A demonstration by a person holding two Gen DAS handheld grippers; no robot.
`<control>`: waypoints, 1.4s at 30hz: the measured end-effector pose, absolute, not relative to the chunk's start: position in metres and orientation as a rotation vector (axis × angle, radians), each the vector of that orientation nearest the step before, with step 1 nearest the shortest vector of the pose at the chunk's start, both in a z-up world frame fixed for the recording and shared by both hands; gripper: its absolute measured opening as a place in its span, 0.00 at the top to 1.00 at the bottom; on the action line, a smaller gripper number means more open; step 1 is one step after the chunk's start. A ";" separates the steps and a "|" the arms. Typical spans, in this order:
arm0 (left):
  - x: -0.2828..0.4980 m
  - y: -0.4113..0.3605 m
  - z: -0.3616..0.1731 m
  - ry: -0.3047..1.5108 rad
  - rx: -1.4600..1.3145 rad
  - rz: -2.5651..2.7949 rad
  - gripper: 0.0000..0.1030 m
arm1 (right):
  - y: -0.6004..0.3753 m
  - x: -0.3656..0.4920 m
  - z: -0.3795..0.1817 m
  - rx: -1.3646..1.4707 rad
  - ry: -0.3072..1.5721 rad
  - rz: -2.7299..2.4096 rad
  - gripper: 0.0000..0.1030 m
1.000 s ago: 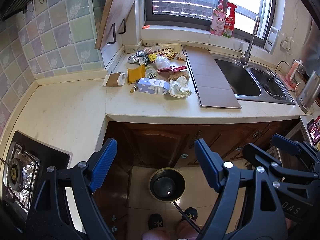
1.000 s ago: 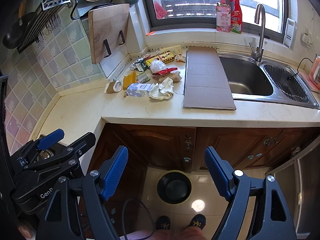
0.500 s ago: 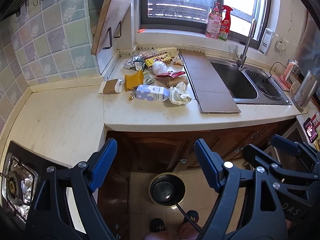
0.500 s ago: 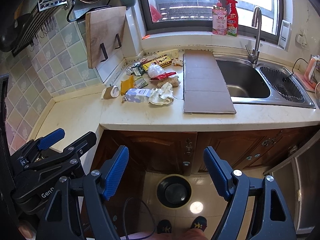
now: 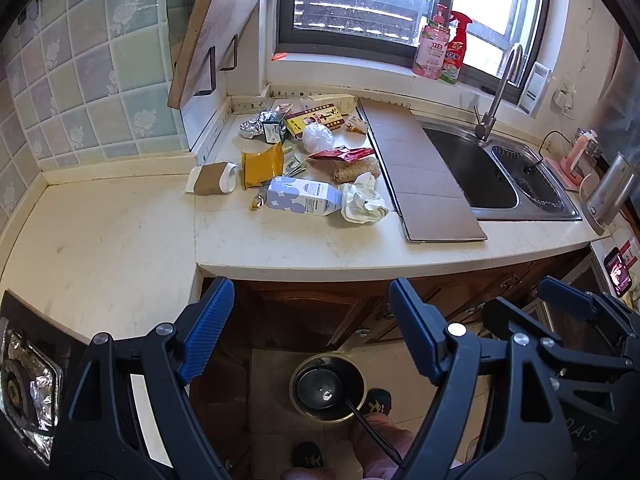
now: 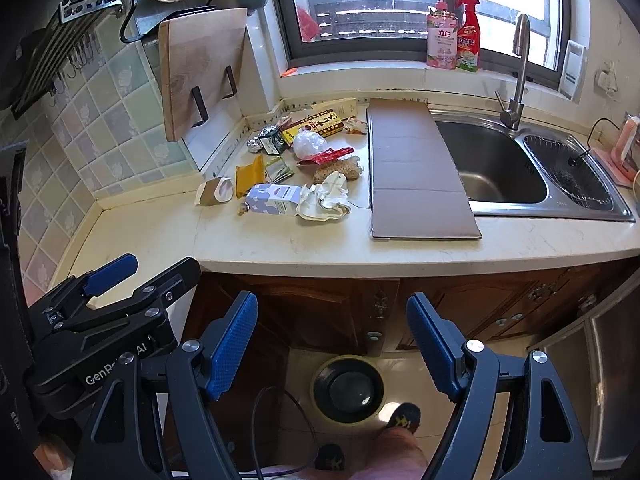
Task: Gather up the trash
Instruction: 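Reach the right tool to the crumpled white tissue and close on it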
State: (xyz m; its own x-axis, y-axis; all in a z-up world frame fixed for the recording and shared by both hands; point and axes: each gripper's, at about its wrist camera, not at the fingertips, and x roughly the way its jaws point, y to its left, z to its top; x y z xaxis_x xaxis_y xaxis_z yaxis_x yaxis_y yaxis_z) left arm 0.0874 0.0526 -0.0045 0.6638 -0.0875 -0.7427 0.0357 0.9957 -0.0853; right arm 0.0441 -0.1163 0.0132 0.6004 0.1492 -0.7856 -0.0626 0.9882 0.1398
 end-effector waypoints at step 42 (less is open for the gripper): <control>0.298 0.073 -0.096 1.083 -0.486 0.370 0.25 | -0.077 0.410 -0.174 0.007 1.328 0.821 0.53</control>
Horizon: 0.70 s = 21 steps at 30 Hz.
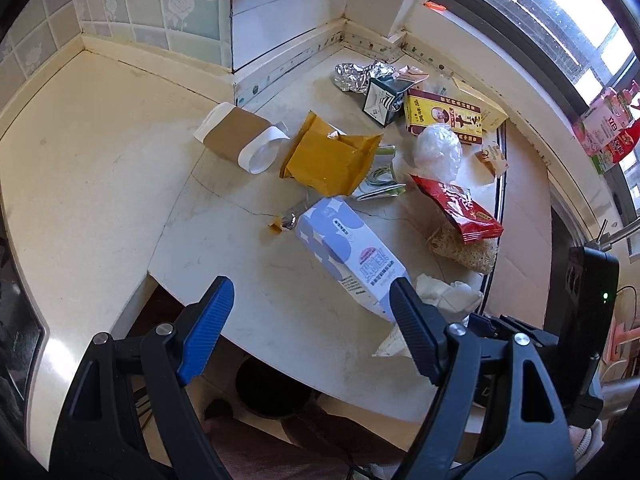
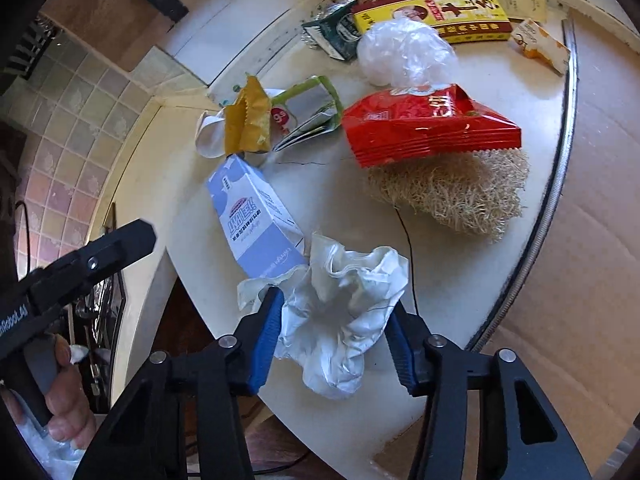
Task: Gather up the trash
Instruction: 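Reach the right tool to the crumpled white tissue and close on it, then grasp the blue-and-white milk carton with the left tool while the right tool holds the tissue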
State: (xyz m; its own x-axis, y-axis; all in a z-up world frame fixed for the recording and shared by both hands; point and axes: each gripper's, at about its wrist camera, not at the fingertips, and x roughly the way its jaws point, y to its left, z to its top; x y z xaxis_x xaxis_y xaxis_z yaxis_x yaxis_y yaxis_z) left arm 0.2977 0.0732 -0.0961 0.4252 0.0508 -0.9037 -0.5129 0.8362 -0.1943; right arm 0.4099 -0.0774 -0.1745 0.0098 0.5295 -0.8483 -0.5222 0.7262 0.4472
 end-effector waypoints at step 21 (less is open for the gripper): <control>0.363 0.056 -0.145 1.200 -0.539 0.422 0.24 | -0.125 0.391 -0.130 -0.028 1.188 0.828 0.59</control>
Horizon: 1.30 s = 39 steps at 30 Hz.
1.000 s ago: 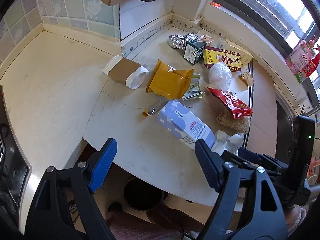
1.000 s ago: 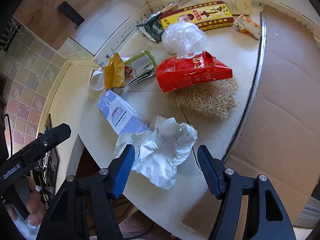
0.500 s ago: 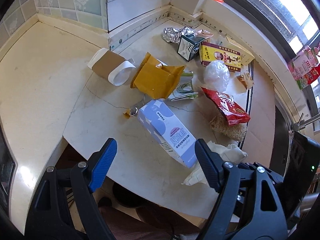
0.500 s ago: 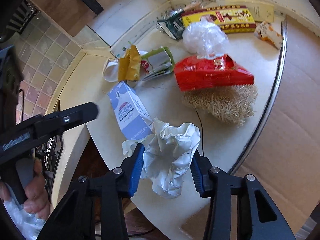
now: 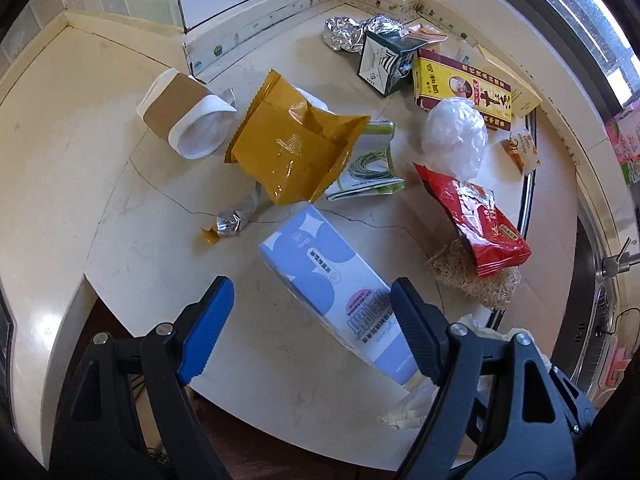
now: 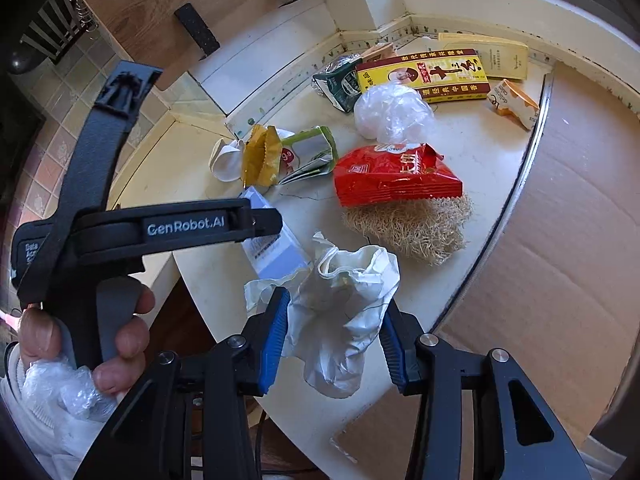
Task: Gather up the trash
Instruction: 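Grasp the blue-and-white milk carton with the left tool while the right tool holds the tissue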
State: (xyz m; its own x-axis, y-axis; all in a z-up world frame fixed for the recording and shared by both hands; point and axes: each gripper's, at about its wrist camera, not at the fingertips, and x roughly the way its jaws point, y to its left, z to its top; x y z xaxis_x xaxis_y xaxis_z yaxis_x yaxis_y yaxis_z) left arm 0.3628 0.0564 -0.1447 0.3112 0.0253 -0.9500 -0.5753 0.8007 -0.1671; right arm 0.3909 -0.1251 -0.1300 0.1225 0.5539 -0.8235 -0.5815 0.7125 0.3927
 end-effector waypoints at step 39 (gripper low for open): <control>0.303 0.050 -0.117 1.164 -0.441 0.326 0.70 | -0.137 0.352 -0.113 0.057 1.145 0.779 0.59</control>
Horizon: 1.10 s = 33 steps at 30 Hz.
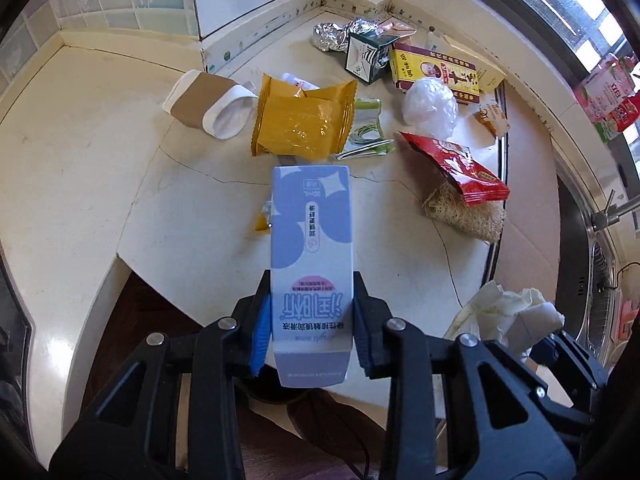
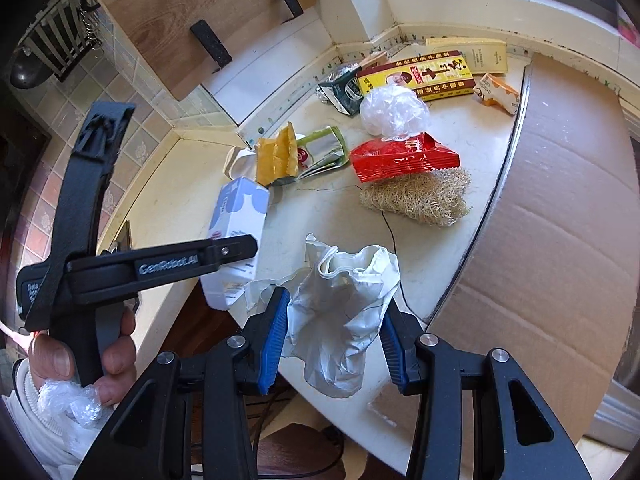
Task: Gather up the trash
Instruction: 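Grasp the blue-and-white milk carton with the left tool while the right tool holds the tissue, then carry the carton and tissue down toward the black floor trash bin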
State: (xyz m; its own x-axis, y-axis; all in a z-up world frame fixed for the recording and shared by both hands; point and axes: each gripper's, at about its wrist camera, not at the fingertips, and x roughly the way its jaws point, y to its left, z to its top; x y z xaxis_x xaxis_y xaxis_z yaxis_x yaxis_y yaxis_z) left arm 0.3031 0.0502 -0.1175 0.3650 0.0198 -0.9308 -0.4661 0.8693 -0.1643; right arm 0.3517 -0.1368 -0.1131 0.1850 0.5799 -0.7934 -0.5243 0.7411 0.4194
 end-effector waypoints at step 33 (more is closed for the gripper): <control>0.047 -0.011 -0.135 1.104 -0.195 0.003 0.70 | -0.174 0.049 -0.117 0.095 1.076 0.475 0.59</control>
State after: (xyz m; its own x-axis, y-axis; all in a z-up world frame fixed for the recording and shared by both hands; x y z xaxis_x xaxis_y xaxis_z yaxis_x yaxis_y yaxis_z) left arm 0.0469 -0.0113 -0.1353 0.4516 -0.0946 -0.8872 -0.0990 0.9829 -0.1552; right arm 0.0490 -0.1739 -0.1172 0.3851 0.4179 -0.8229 -0.3269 0.8956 0.3019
